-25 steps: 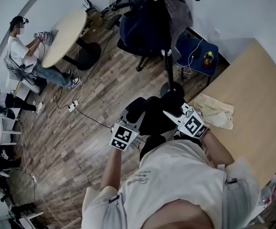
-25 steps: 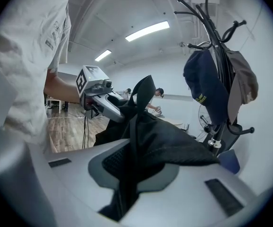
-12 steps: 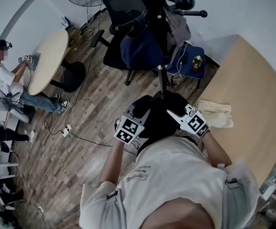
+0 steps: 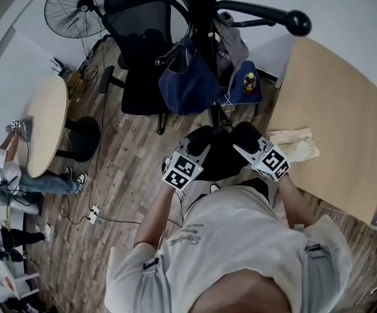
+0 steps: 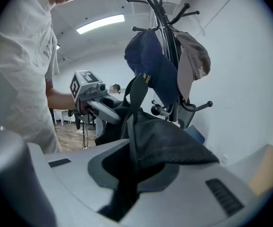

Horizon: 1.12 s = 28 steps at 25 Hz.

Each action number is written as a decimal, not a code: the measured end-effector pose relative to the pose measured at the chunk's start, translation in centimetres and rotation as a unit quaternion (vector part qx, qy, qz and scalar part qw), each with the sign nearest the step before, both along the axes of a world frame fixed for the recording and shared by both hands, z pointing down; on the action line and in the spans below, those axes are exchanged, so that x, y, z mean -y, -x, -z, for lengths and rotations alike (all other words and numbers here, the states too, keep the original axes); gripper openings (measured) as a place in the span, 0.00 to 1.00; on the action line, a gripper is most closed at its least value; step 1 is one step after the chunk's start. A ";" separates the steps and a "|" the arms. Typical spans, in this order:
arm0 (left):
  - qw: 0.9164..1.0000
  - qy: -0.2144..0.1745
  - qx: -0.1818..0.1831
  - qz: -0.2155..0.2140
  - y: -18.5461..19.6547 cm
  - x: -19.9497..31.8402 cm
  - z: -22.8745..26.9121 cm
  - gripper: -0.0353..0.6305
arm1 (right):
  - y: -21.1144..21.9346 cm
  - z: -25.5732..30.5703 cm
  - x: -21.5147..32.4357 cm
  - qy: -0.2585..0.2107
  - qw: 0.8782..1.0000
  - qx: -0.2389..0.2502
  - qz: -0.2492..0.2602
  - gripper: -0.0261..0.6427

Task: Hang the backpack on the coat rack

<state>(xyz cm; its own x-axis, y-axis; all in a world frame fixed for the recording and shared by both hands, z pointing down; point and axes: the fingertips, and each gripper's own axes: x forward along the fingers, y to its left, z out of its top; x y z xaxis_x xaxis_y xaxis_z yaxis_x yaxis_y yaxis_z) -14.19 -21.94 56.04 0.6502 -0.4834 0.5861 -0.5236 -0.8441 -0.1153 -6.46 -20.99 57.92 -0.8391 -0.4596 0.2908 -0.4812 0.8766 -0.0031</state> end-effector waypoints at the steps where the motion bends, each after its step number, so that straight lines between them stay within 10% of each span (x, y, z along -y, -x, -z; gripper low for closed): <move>1: 1.000 0.003 -0.008 -0.003 -0.2 0.5 -0.3 0.12 | -0.1 -0.1 0.5 -0.002 1.000 -0.003 -0.005 0.09; 28: 0.986 0.071 -0.052 0.142 1.1 6.5 -7.3 0.12 | 0.8 -6.7 8.9 0.101 0.990 -0.044 0.091 0.10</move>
<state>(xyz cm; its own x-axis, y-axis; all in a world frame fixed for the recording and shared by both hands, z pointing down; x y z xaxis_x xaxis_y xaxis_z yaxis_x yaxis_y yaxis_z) -15.26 -28.48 63.33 0.5602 -0.5725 0.5987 -0.7444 -0.6649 0.0607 -7.26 -29.92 64.58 -0.8703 -0.2276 0.4368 -0.3207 0.9349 -0.1519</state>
